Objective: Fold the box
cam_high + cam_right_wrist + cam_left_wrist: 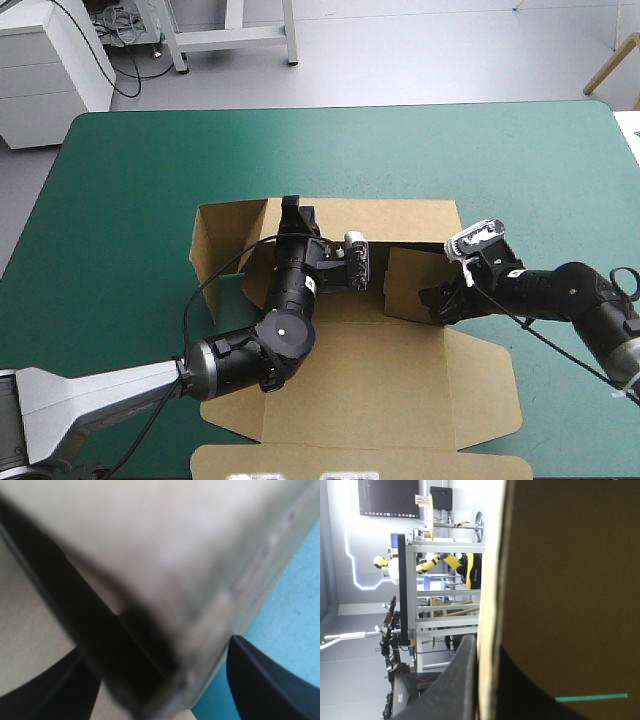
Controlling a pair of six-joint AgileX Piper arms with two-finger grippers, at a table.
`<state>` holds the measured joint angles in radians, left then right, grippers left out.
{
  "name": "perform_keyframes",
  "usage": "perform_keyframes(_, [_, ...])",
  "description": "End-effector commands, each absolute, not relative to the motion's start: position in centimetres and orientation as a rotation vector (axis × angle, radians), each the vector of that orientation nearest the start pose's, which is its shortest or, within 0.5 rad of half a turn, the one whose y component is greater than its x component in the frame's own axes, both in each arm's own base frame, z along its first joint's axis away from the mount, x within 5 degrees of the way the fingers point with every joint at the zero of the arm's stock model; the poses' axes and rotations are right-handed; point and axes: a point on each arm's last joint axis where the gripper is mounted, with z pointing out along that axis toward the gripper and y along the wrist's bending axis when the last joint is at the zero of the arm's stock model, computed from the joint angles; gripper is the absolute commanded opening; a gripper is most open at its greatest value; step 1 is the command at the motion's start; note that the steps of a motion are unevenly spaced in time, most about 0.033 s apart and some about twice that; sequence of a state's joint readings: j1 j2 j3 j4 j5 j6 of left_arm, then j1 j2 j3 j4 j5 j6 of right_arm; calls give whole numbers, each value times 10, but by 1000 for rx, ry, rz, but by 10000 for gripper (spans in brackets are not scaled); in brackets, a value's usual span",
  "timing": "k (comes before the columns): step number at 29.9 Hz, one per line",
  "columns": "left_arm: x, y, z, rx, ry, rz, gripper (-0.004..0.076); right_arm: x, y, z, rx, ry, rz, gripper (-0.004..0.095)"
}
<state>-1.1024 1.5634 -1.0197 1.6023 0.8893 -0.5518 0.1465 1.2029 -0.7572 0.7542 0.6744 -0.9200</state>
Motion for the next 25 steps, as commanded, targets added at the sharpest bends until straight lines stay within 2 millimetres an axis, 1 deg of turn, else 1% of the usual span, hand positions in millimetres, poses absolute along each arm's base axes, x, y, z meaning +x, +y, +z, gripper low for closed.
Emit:
perform_keyframes(1, [205,-256,316,1287,1292,823,-10,226,75,283,-582,2229,448,537])
perform_keyframes(5, [205,-256,316,1287,1292,823,-10,229,72,284,-520,2225,409,489])
perform_keyframes(7, [205,-256,316,1287,1292,823,-10,231,71,285,-494,2211,396,450])
perform_keyframes(11, [205,-257,316,1295,1287,817,-10,233,71,287,-477,2183,372,319])
perform_keyframes(13, [205,-257,316,1295,1287,817,-10,234,72,288,-477,2166,358,269])
perform_keyframes(17, [205,-257,316,1295,1287,817,-10,236,74,291,-481,2127,320,256])
perform_keyframes(22, [205,-257,316,1293,1295,816,-10,240,73,294,-431,2088,281,256])
perform_keyframes(25, [205,-257,316,1293,1295,816,-10,240,72,295,-436,2078,269,256])
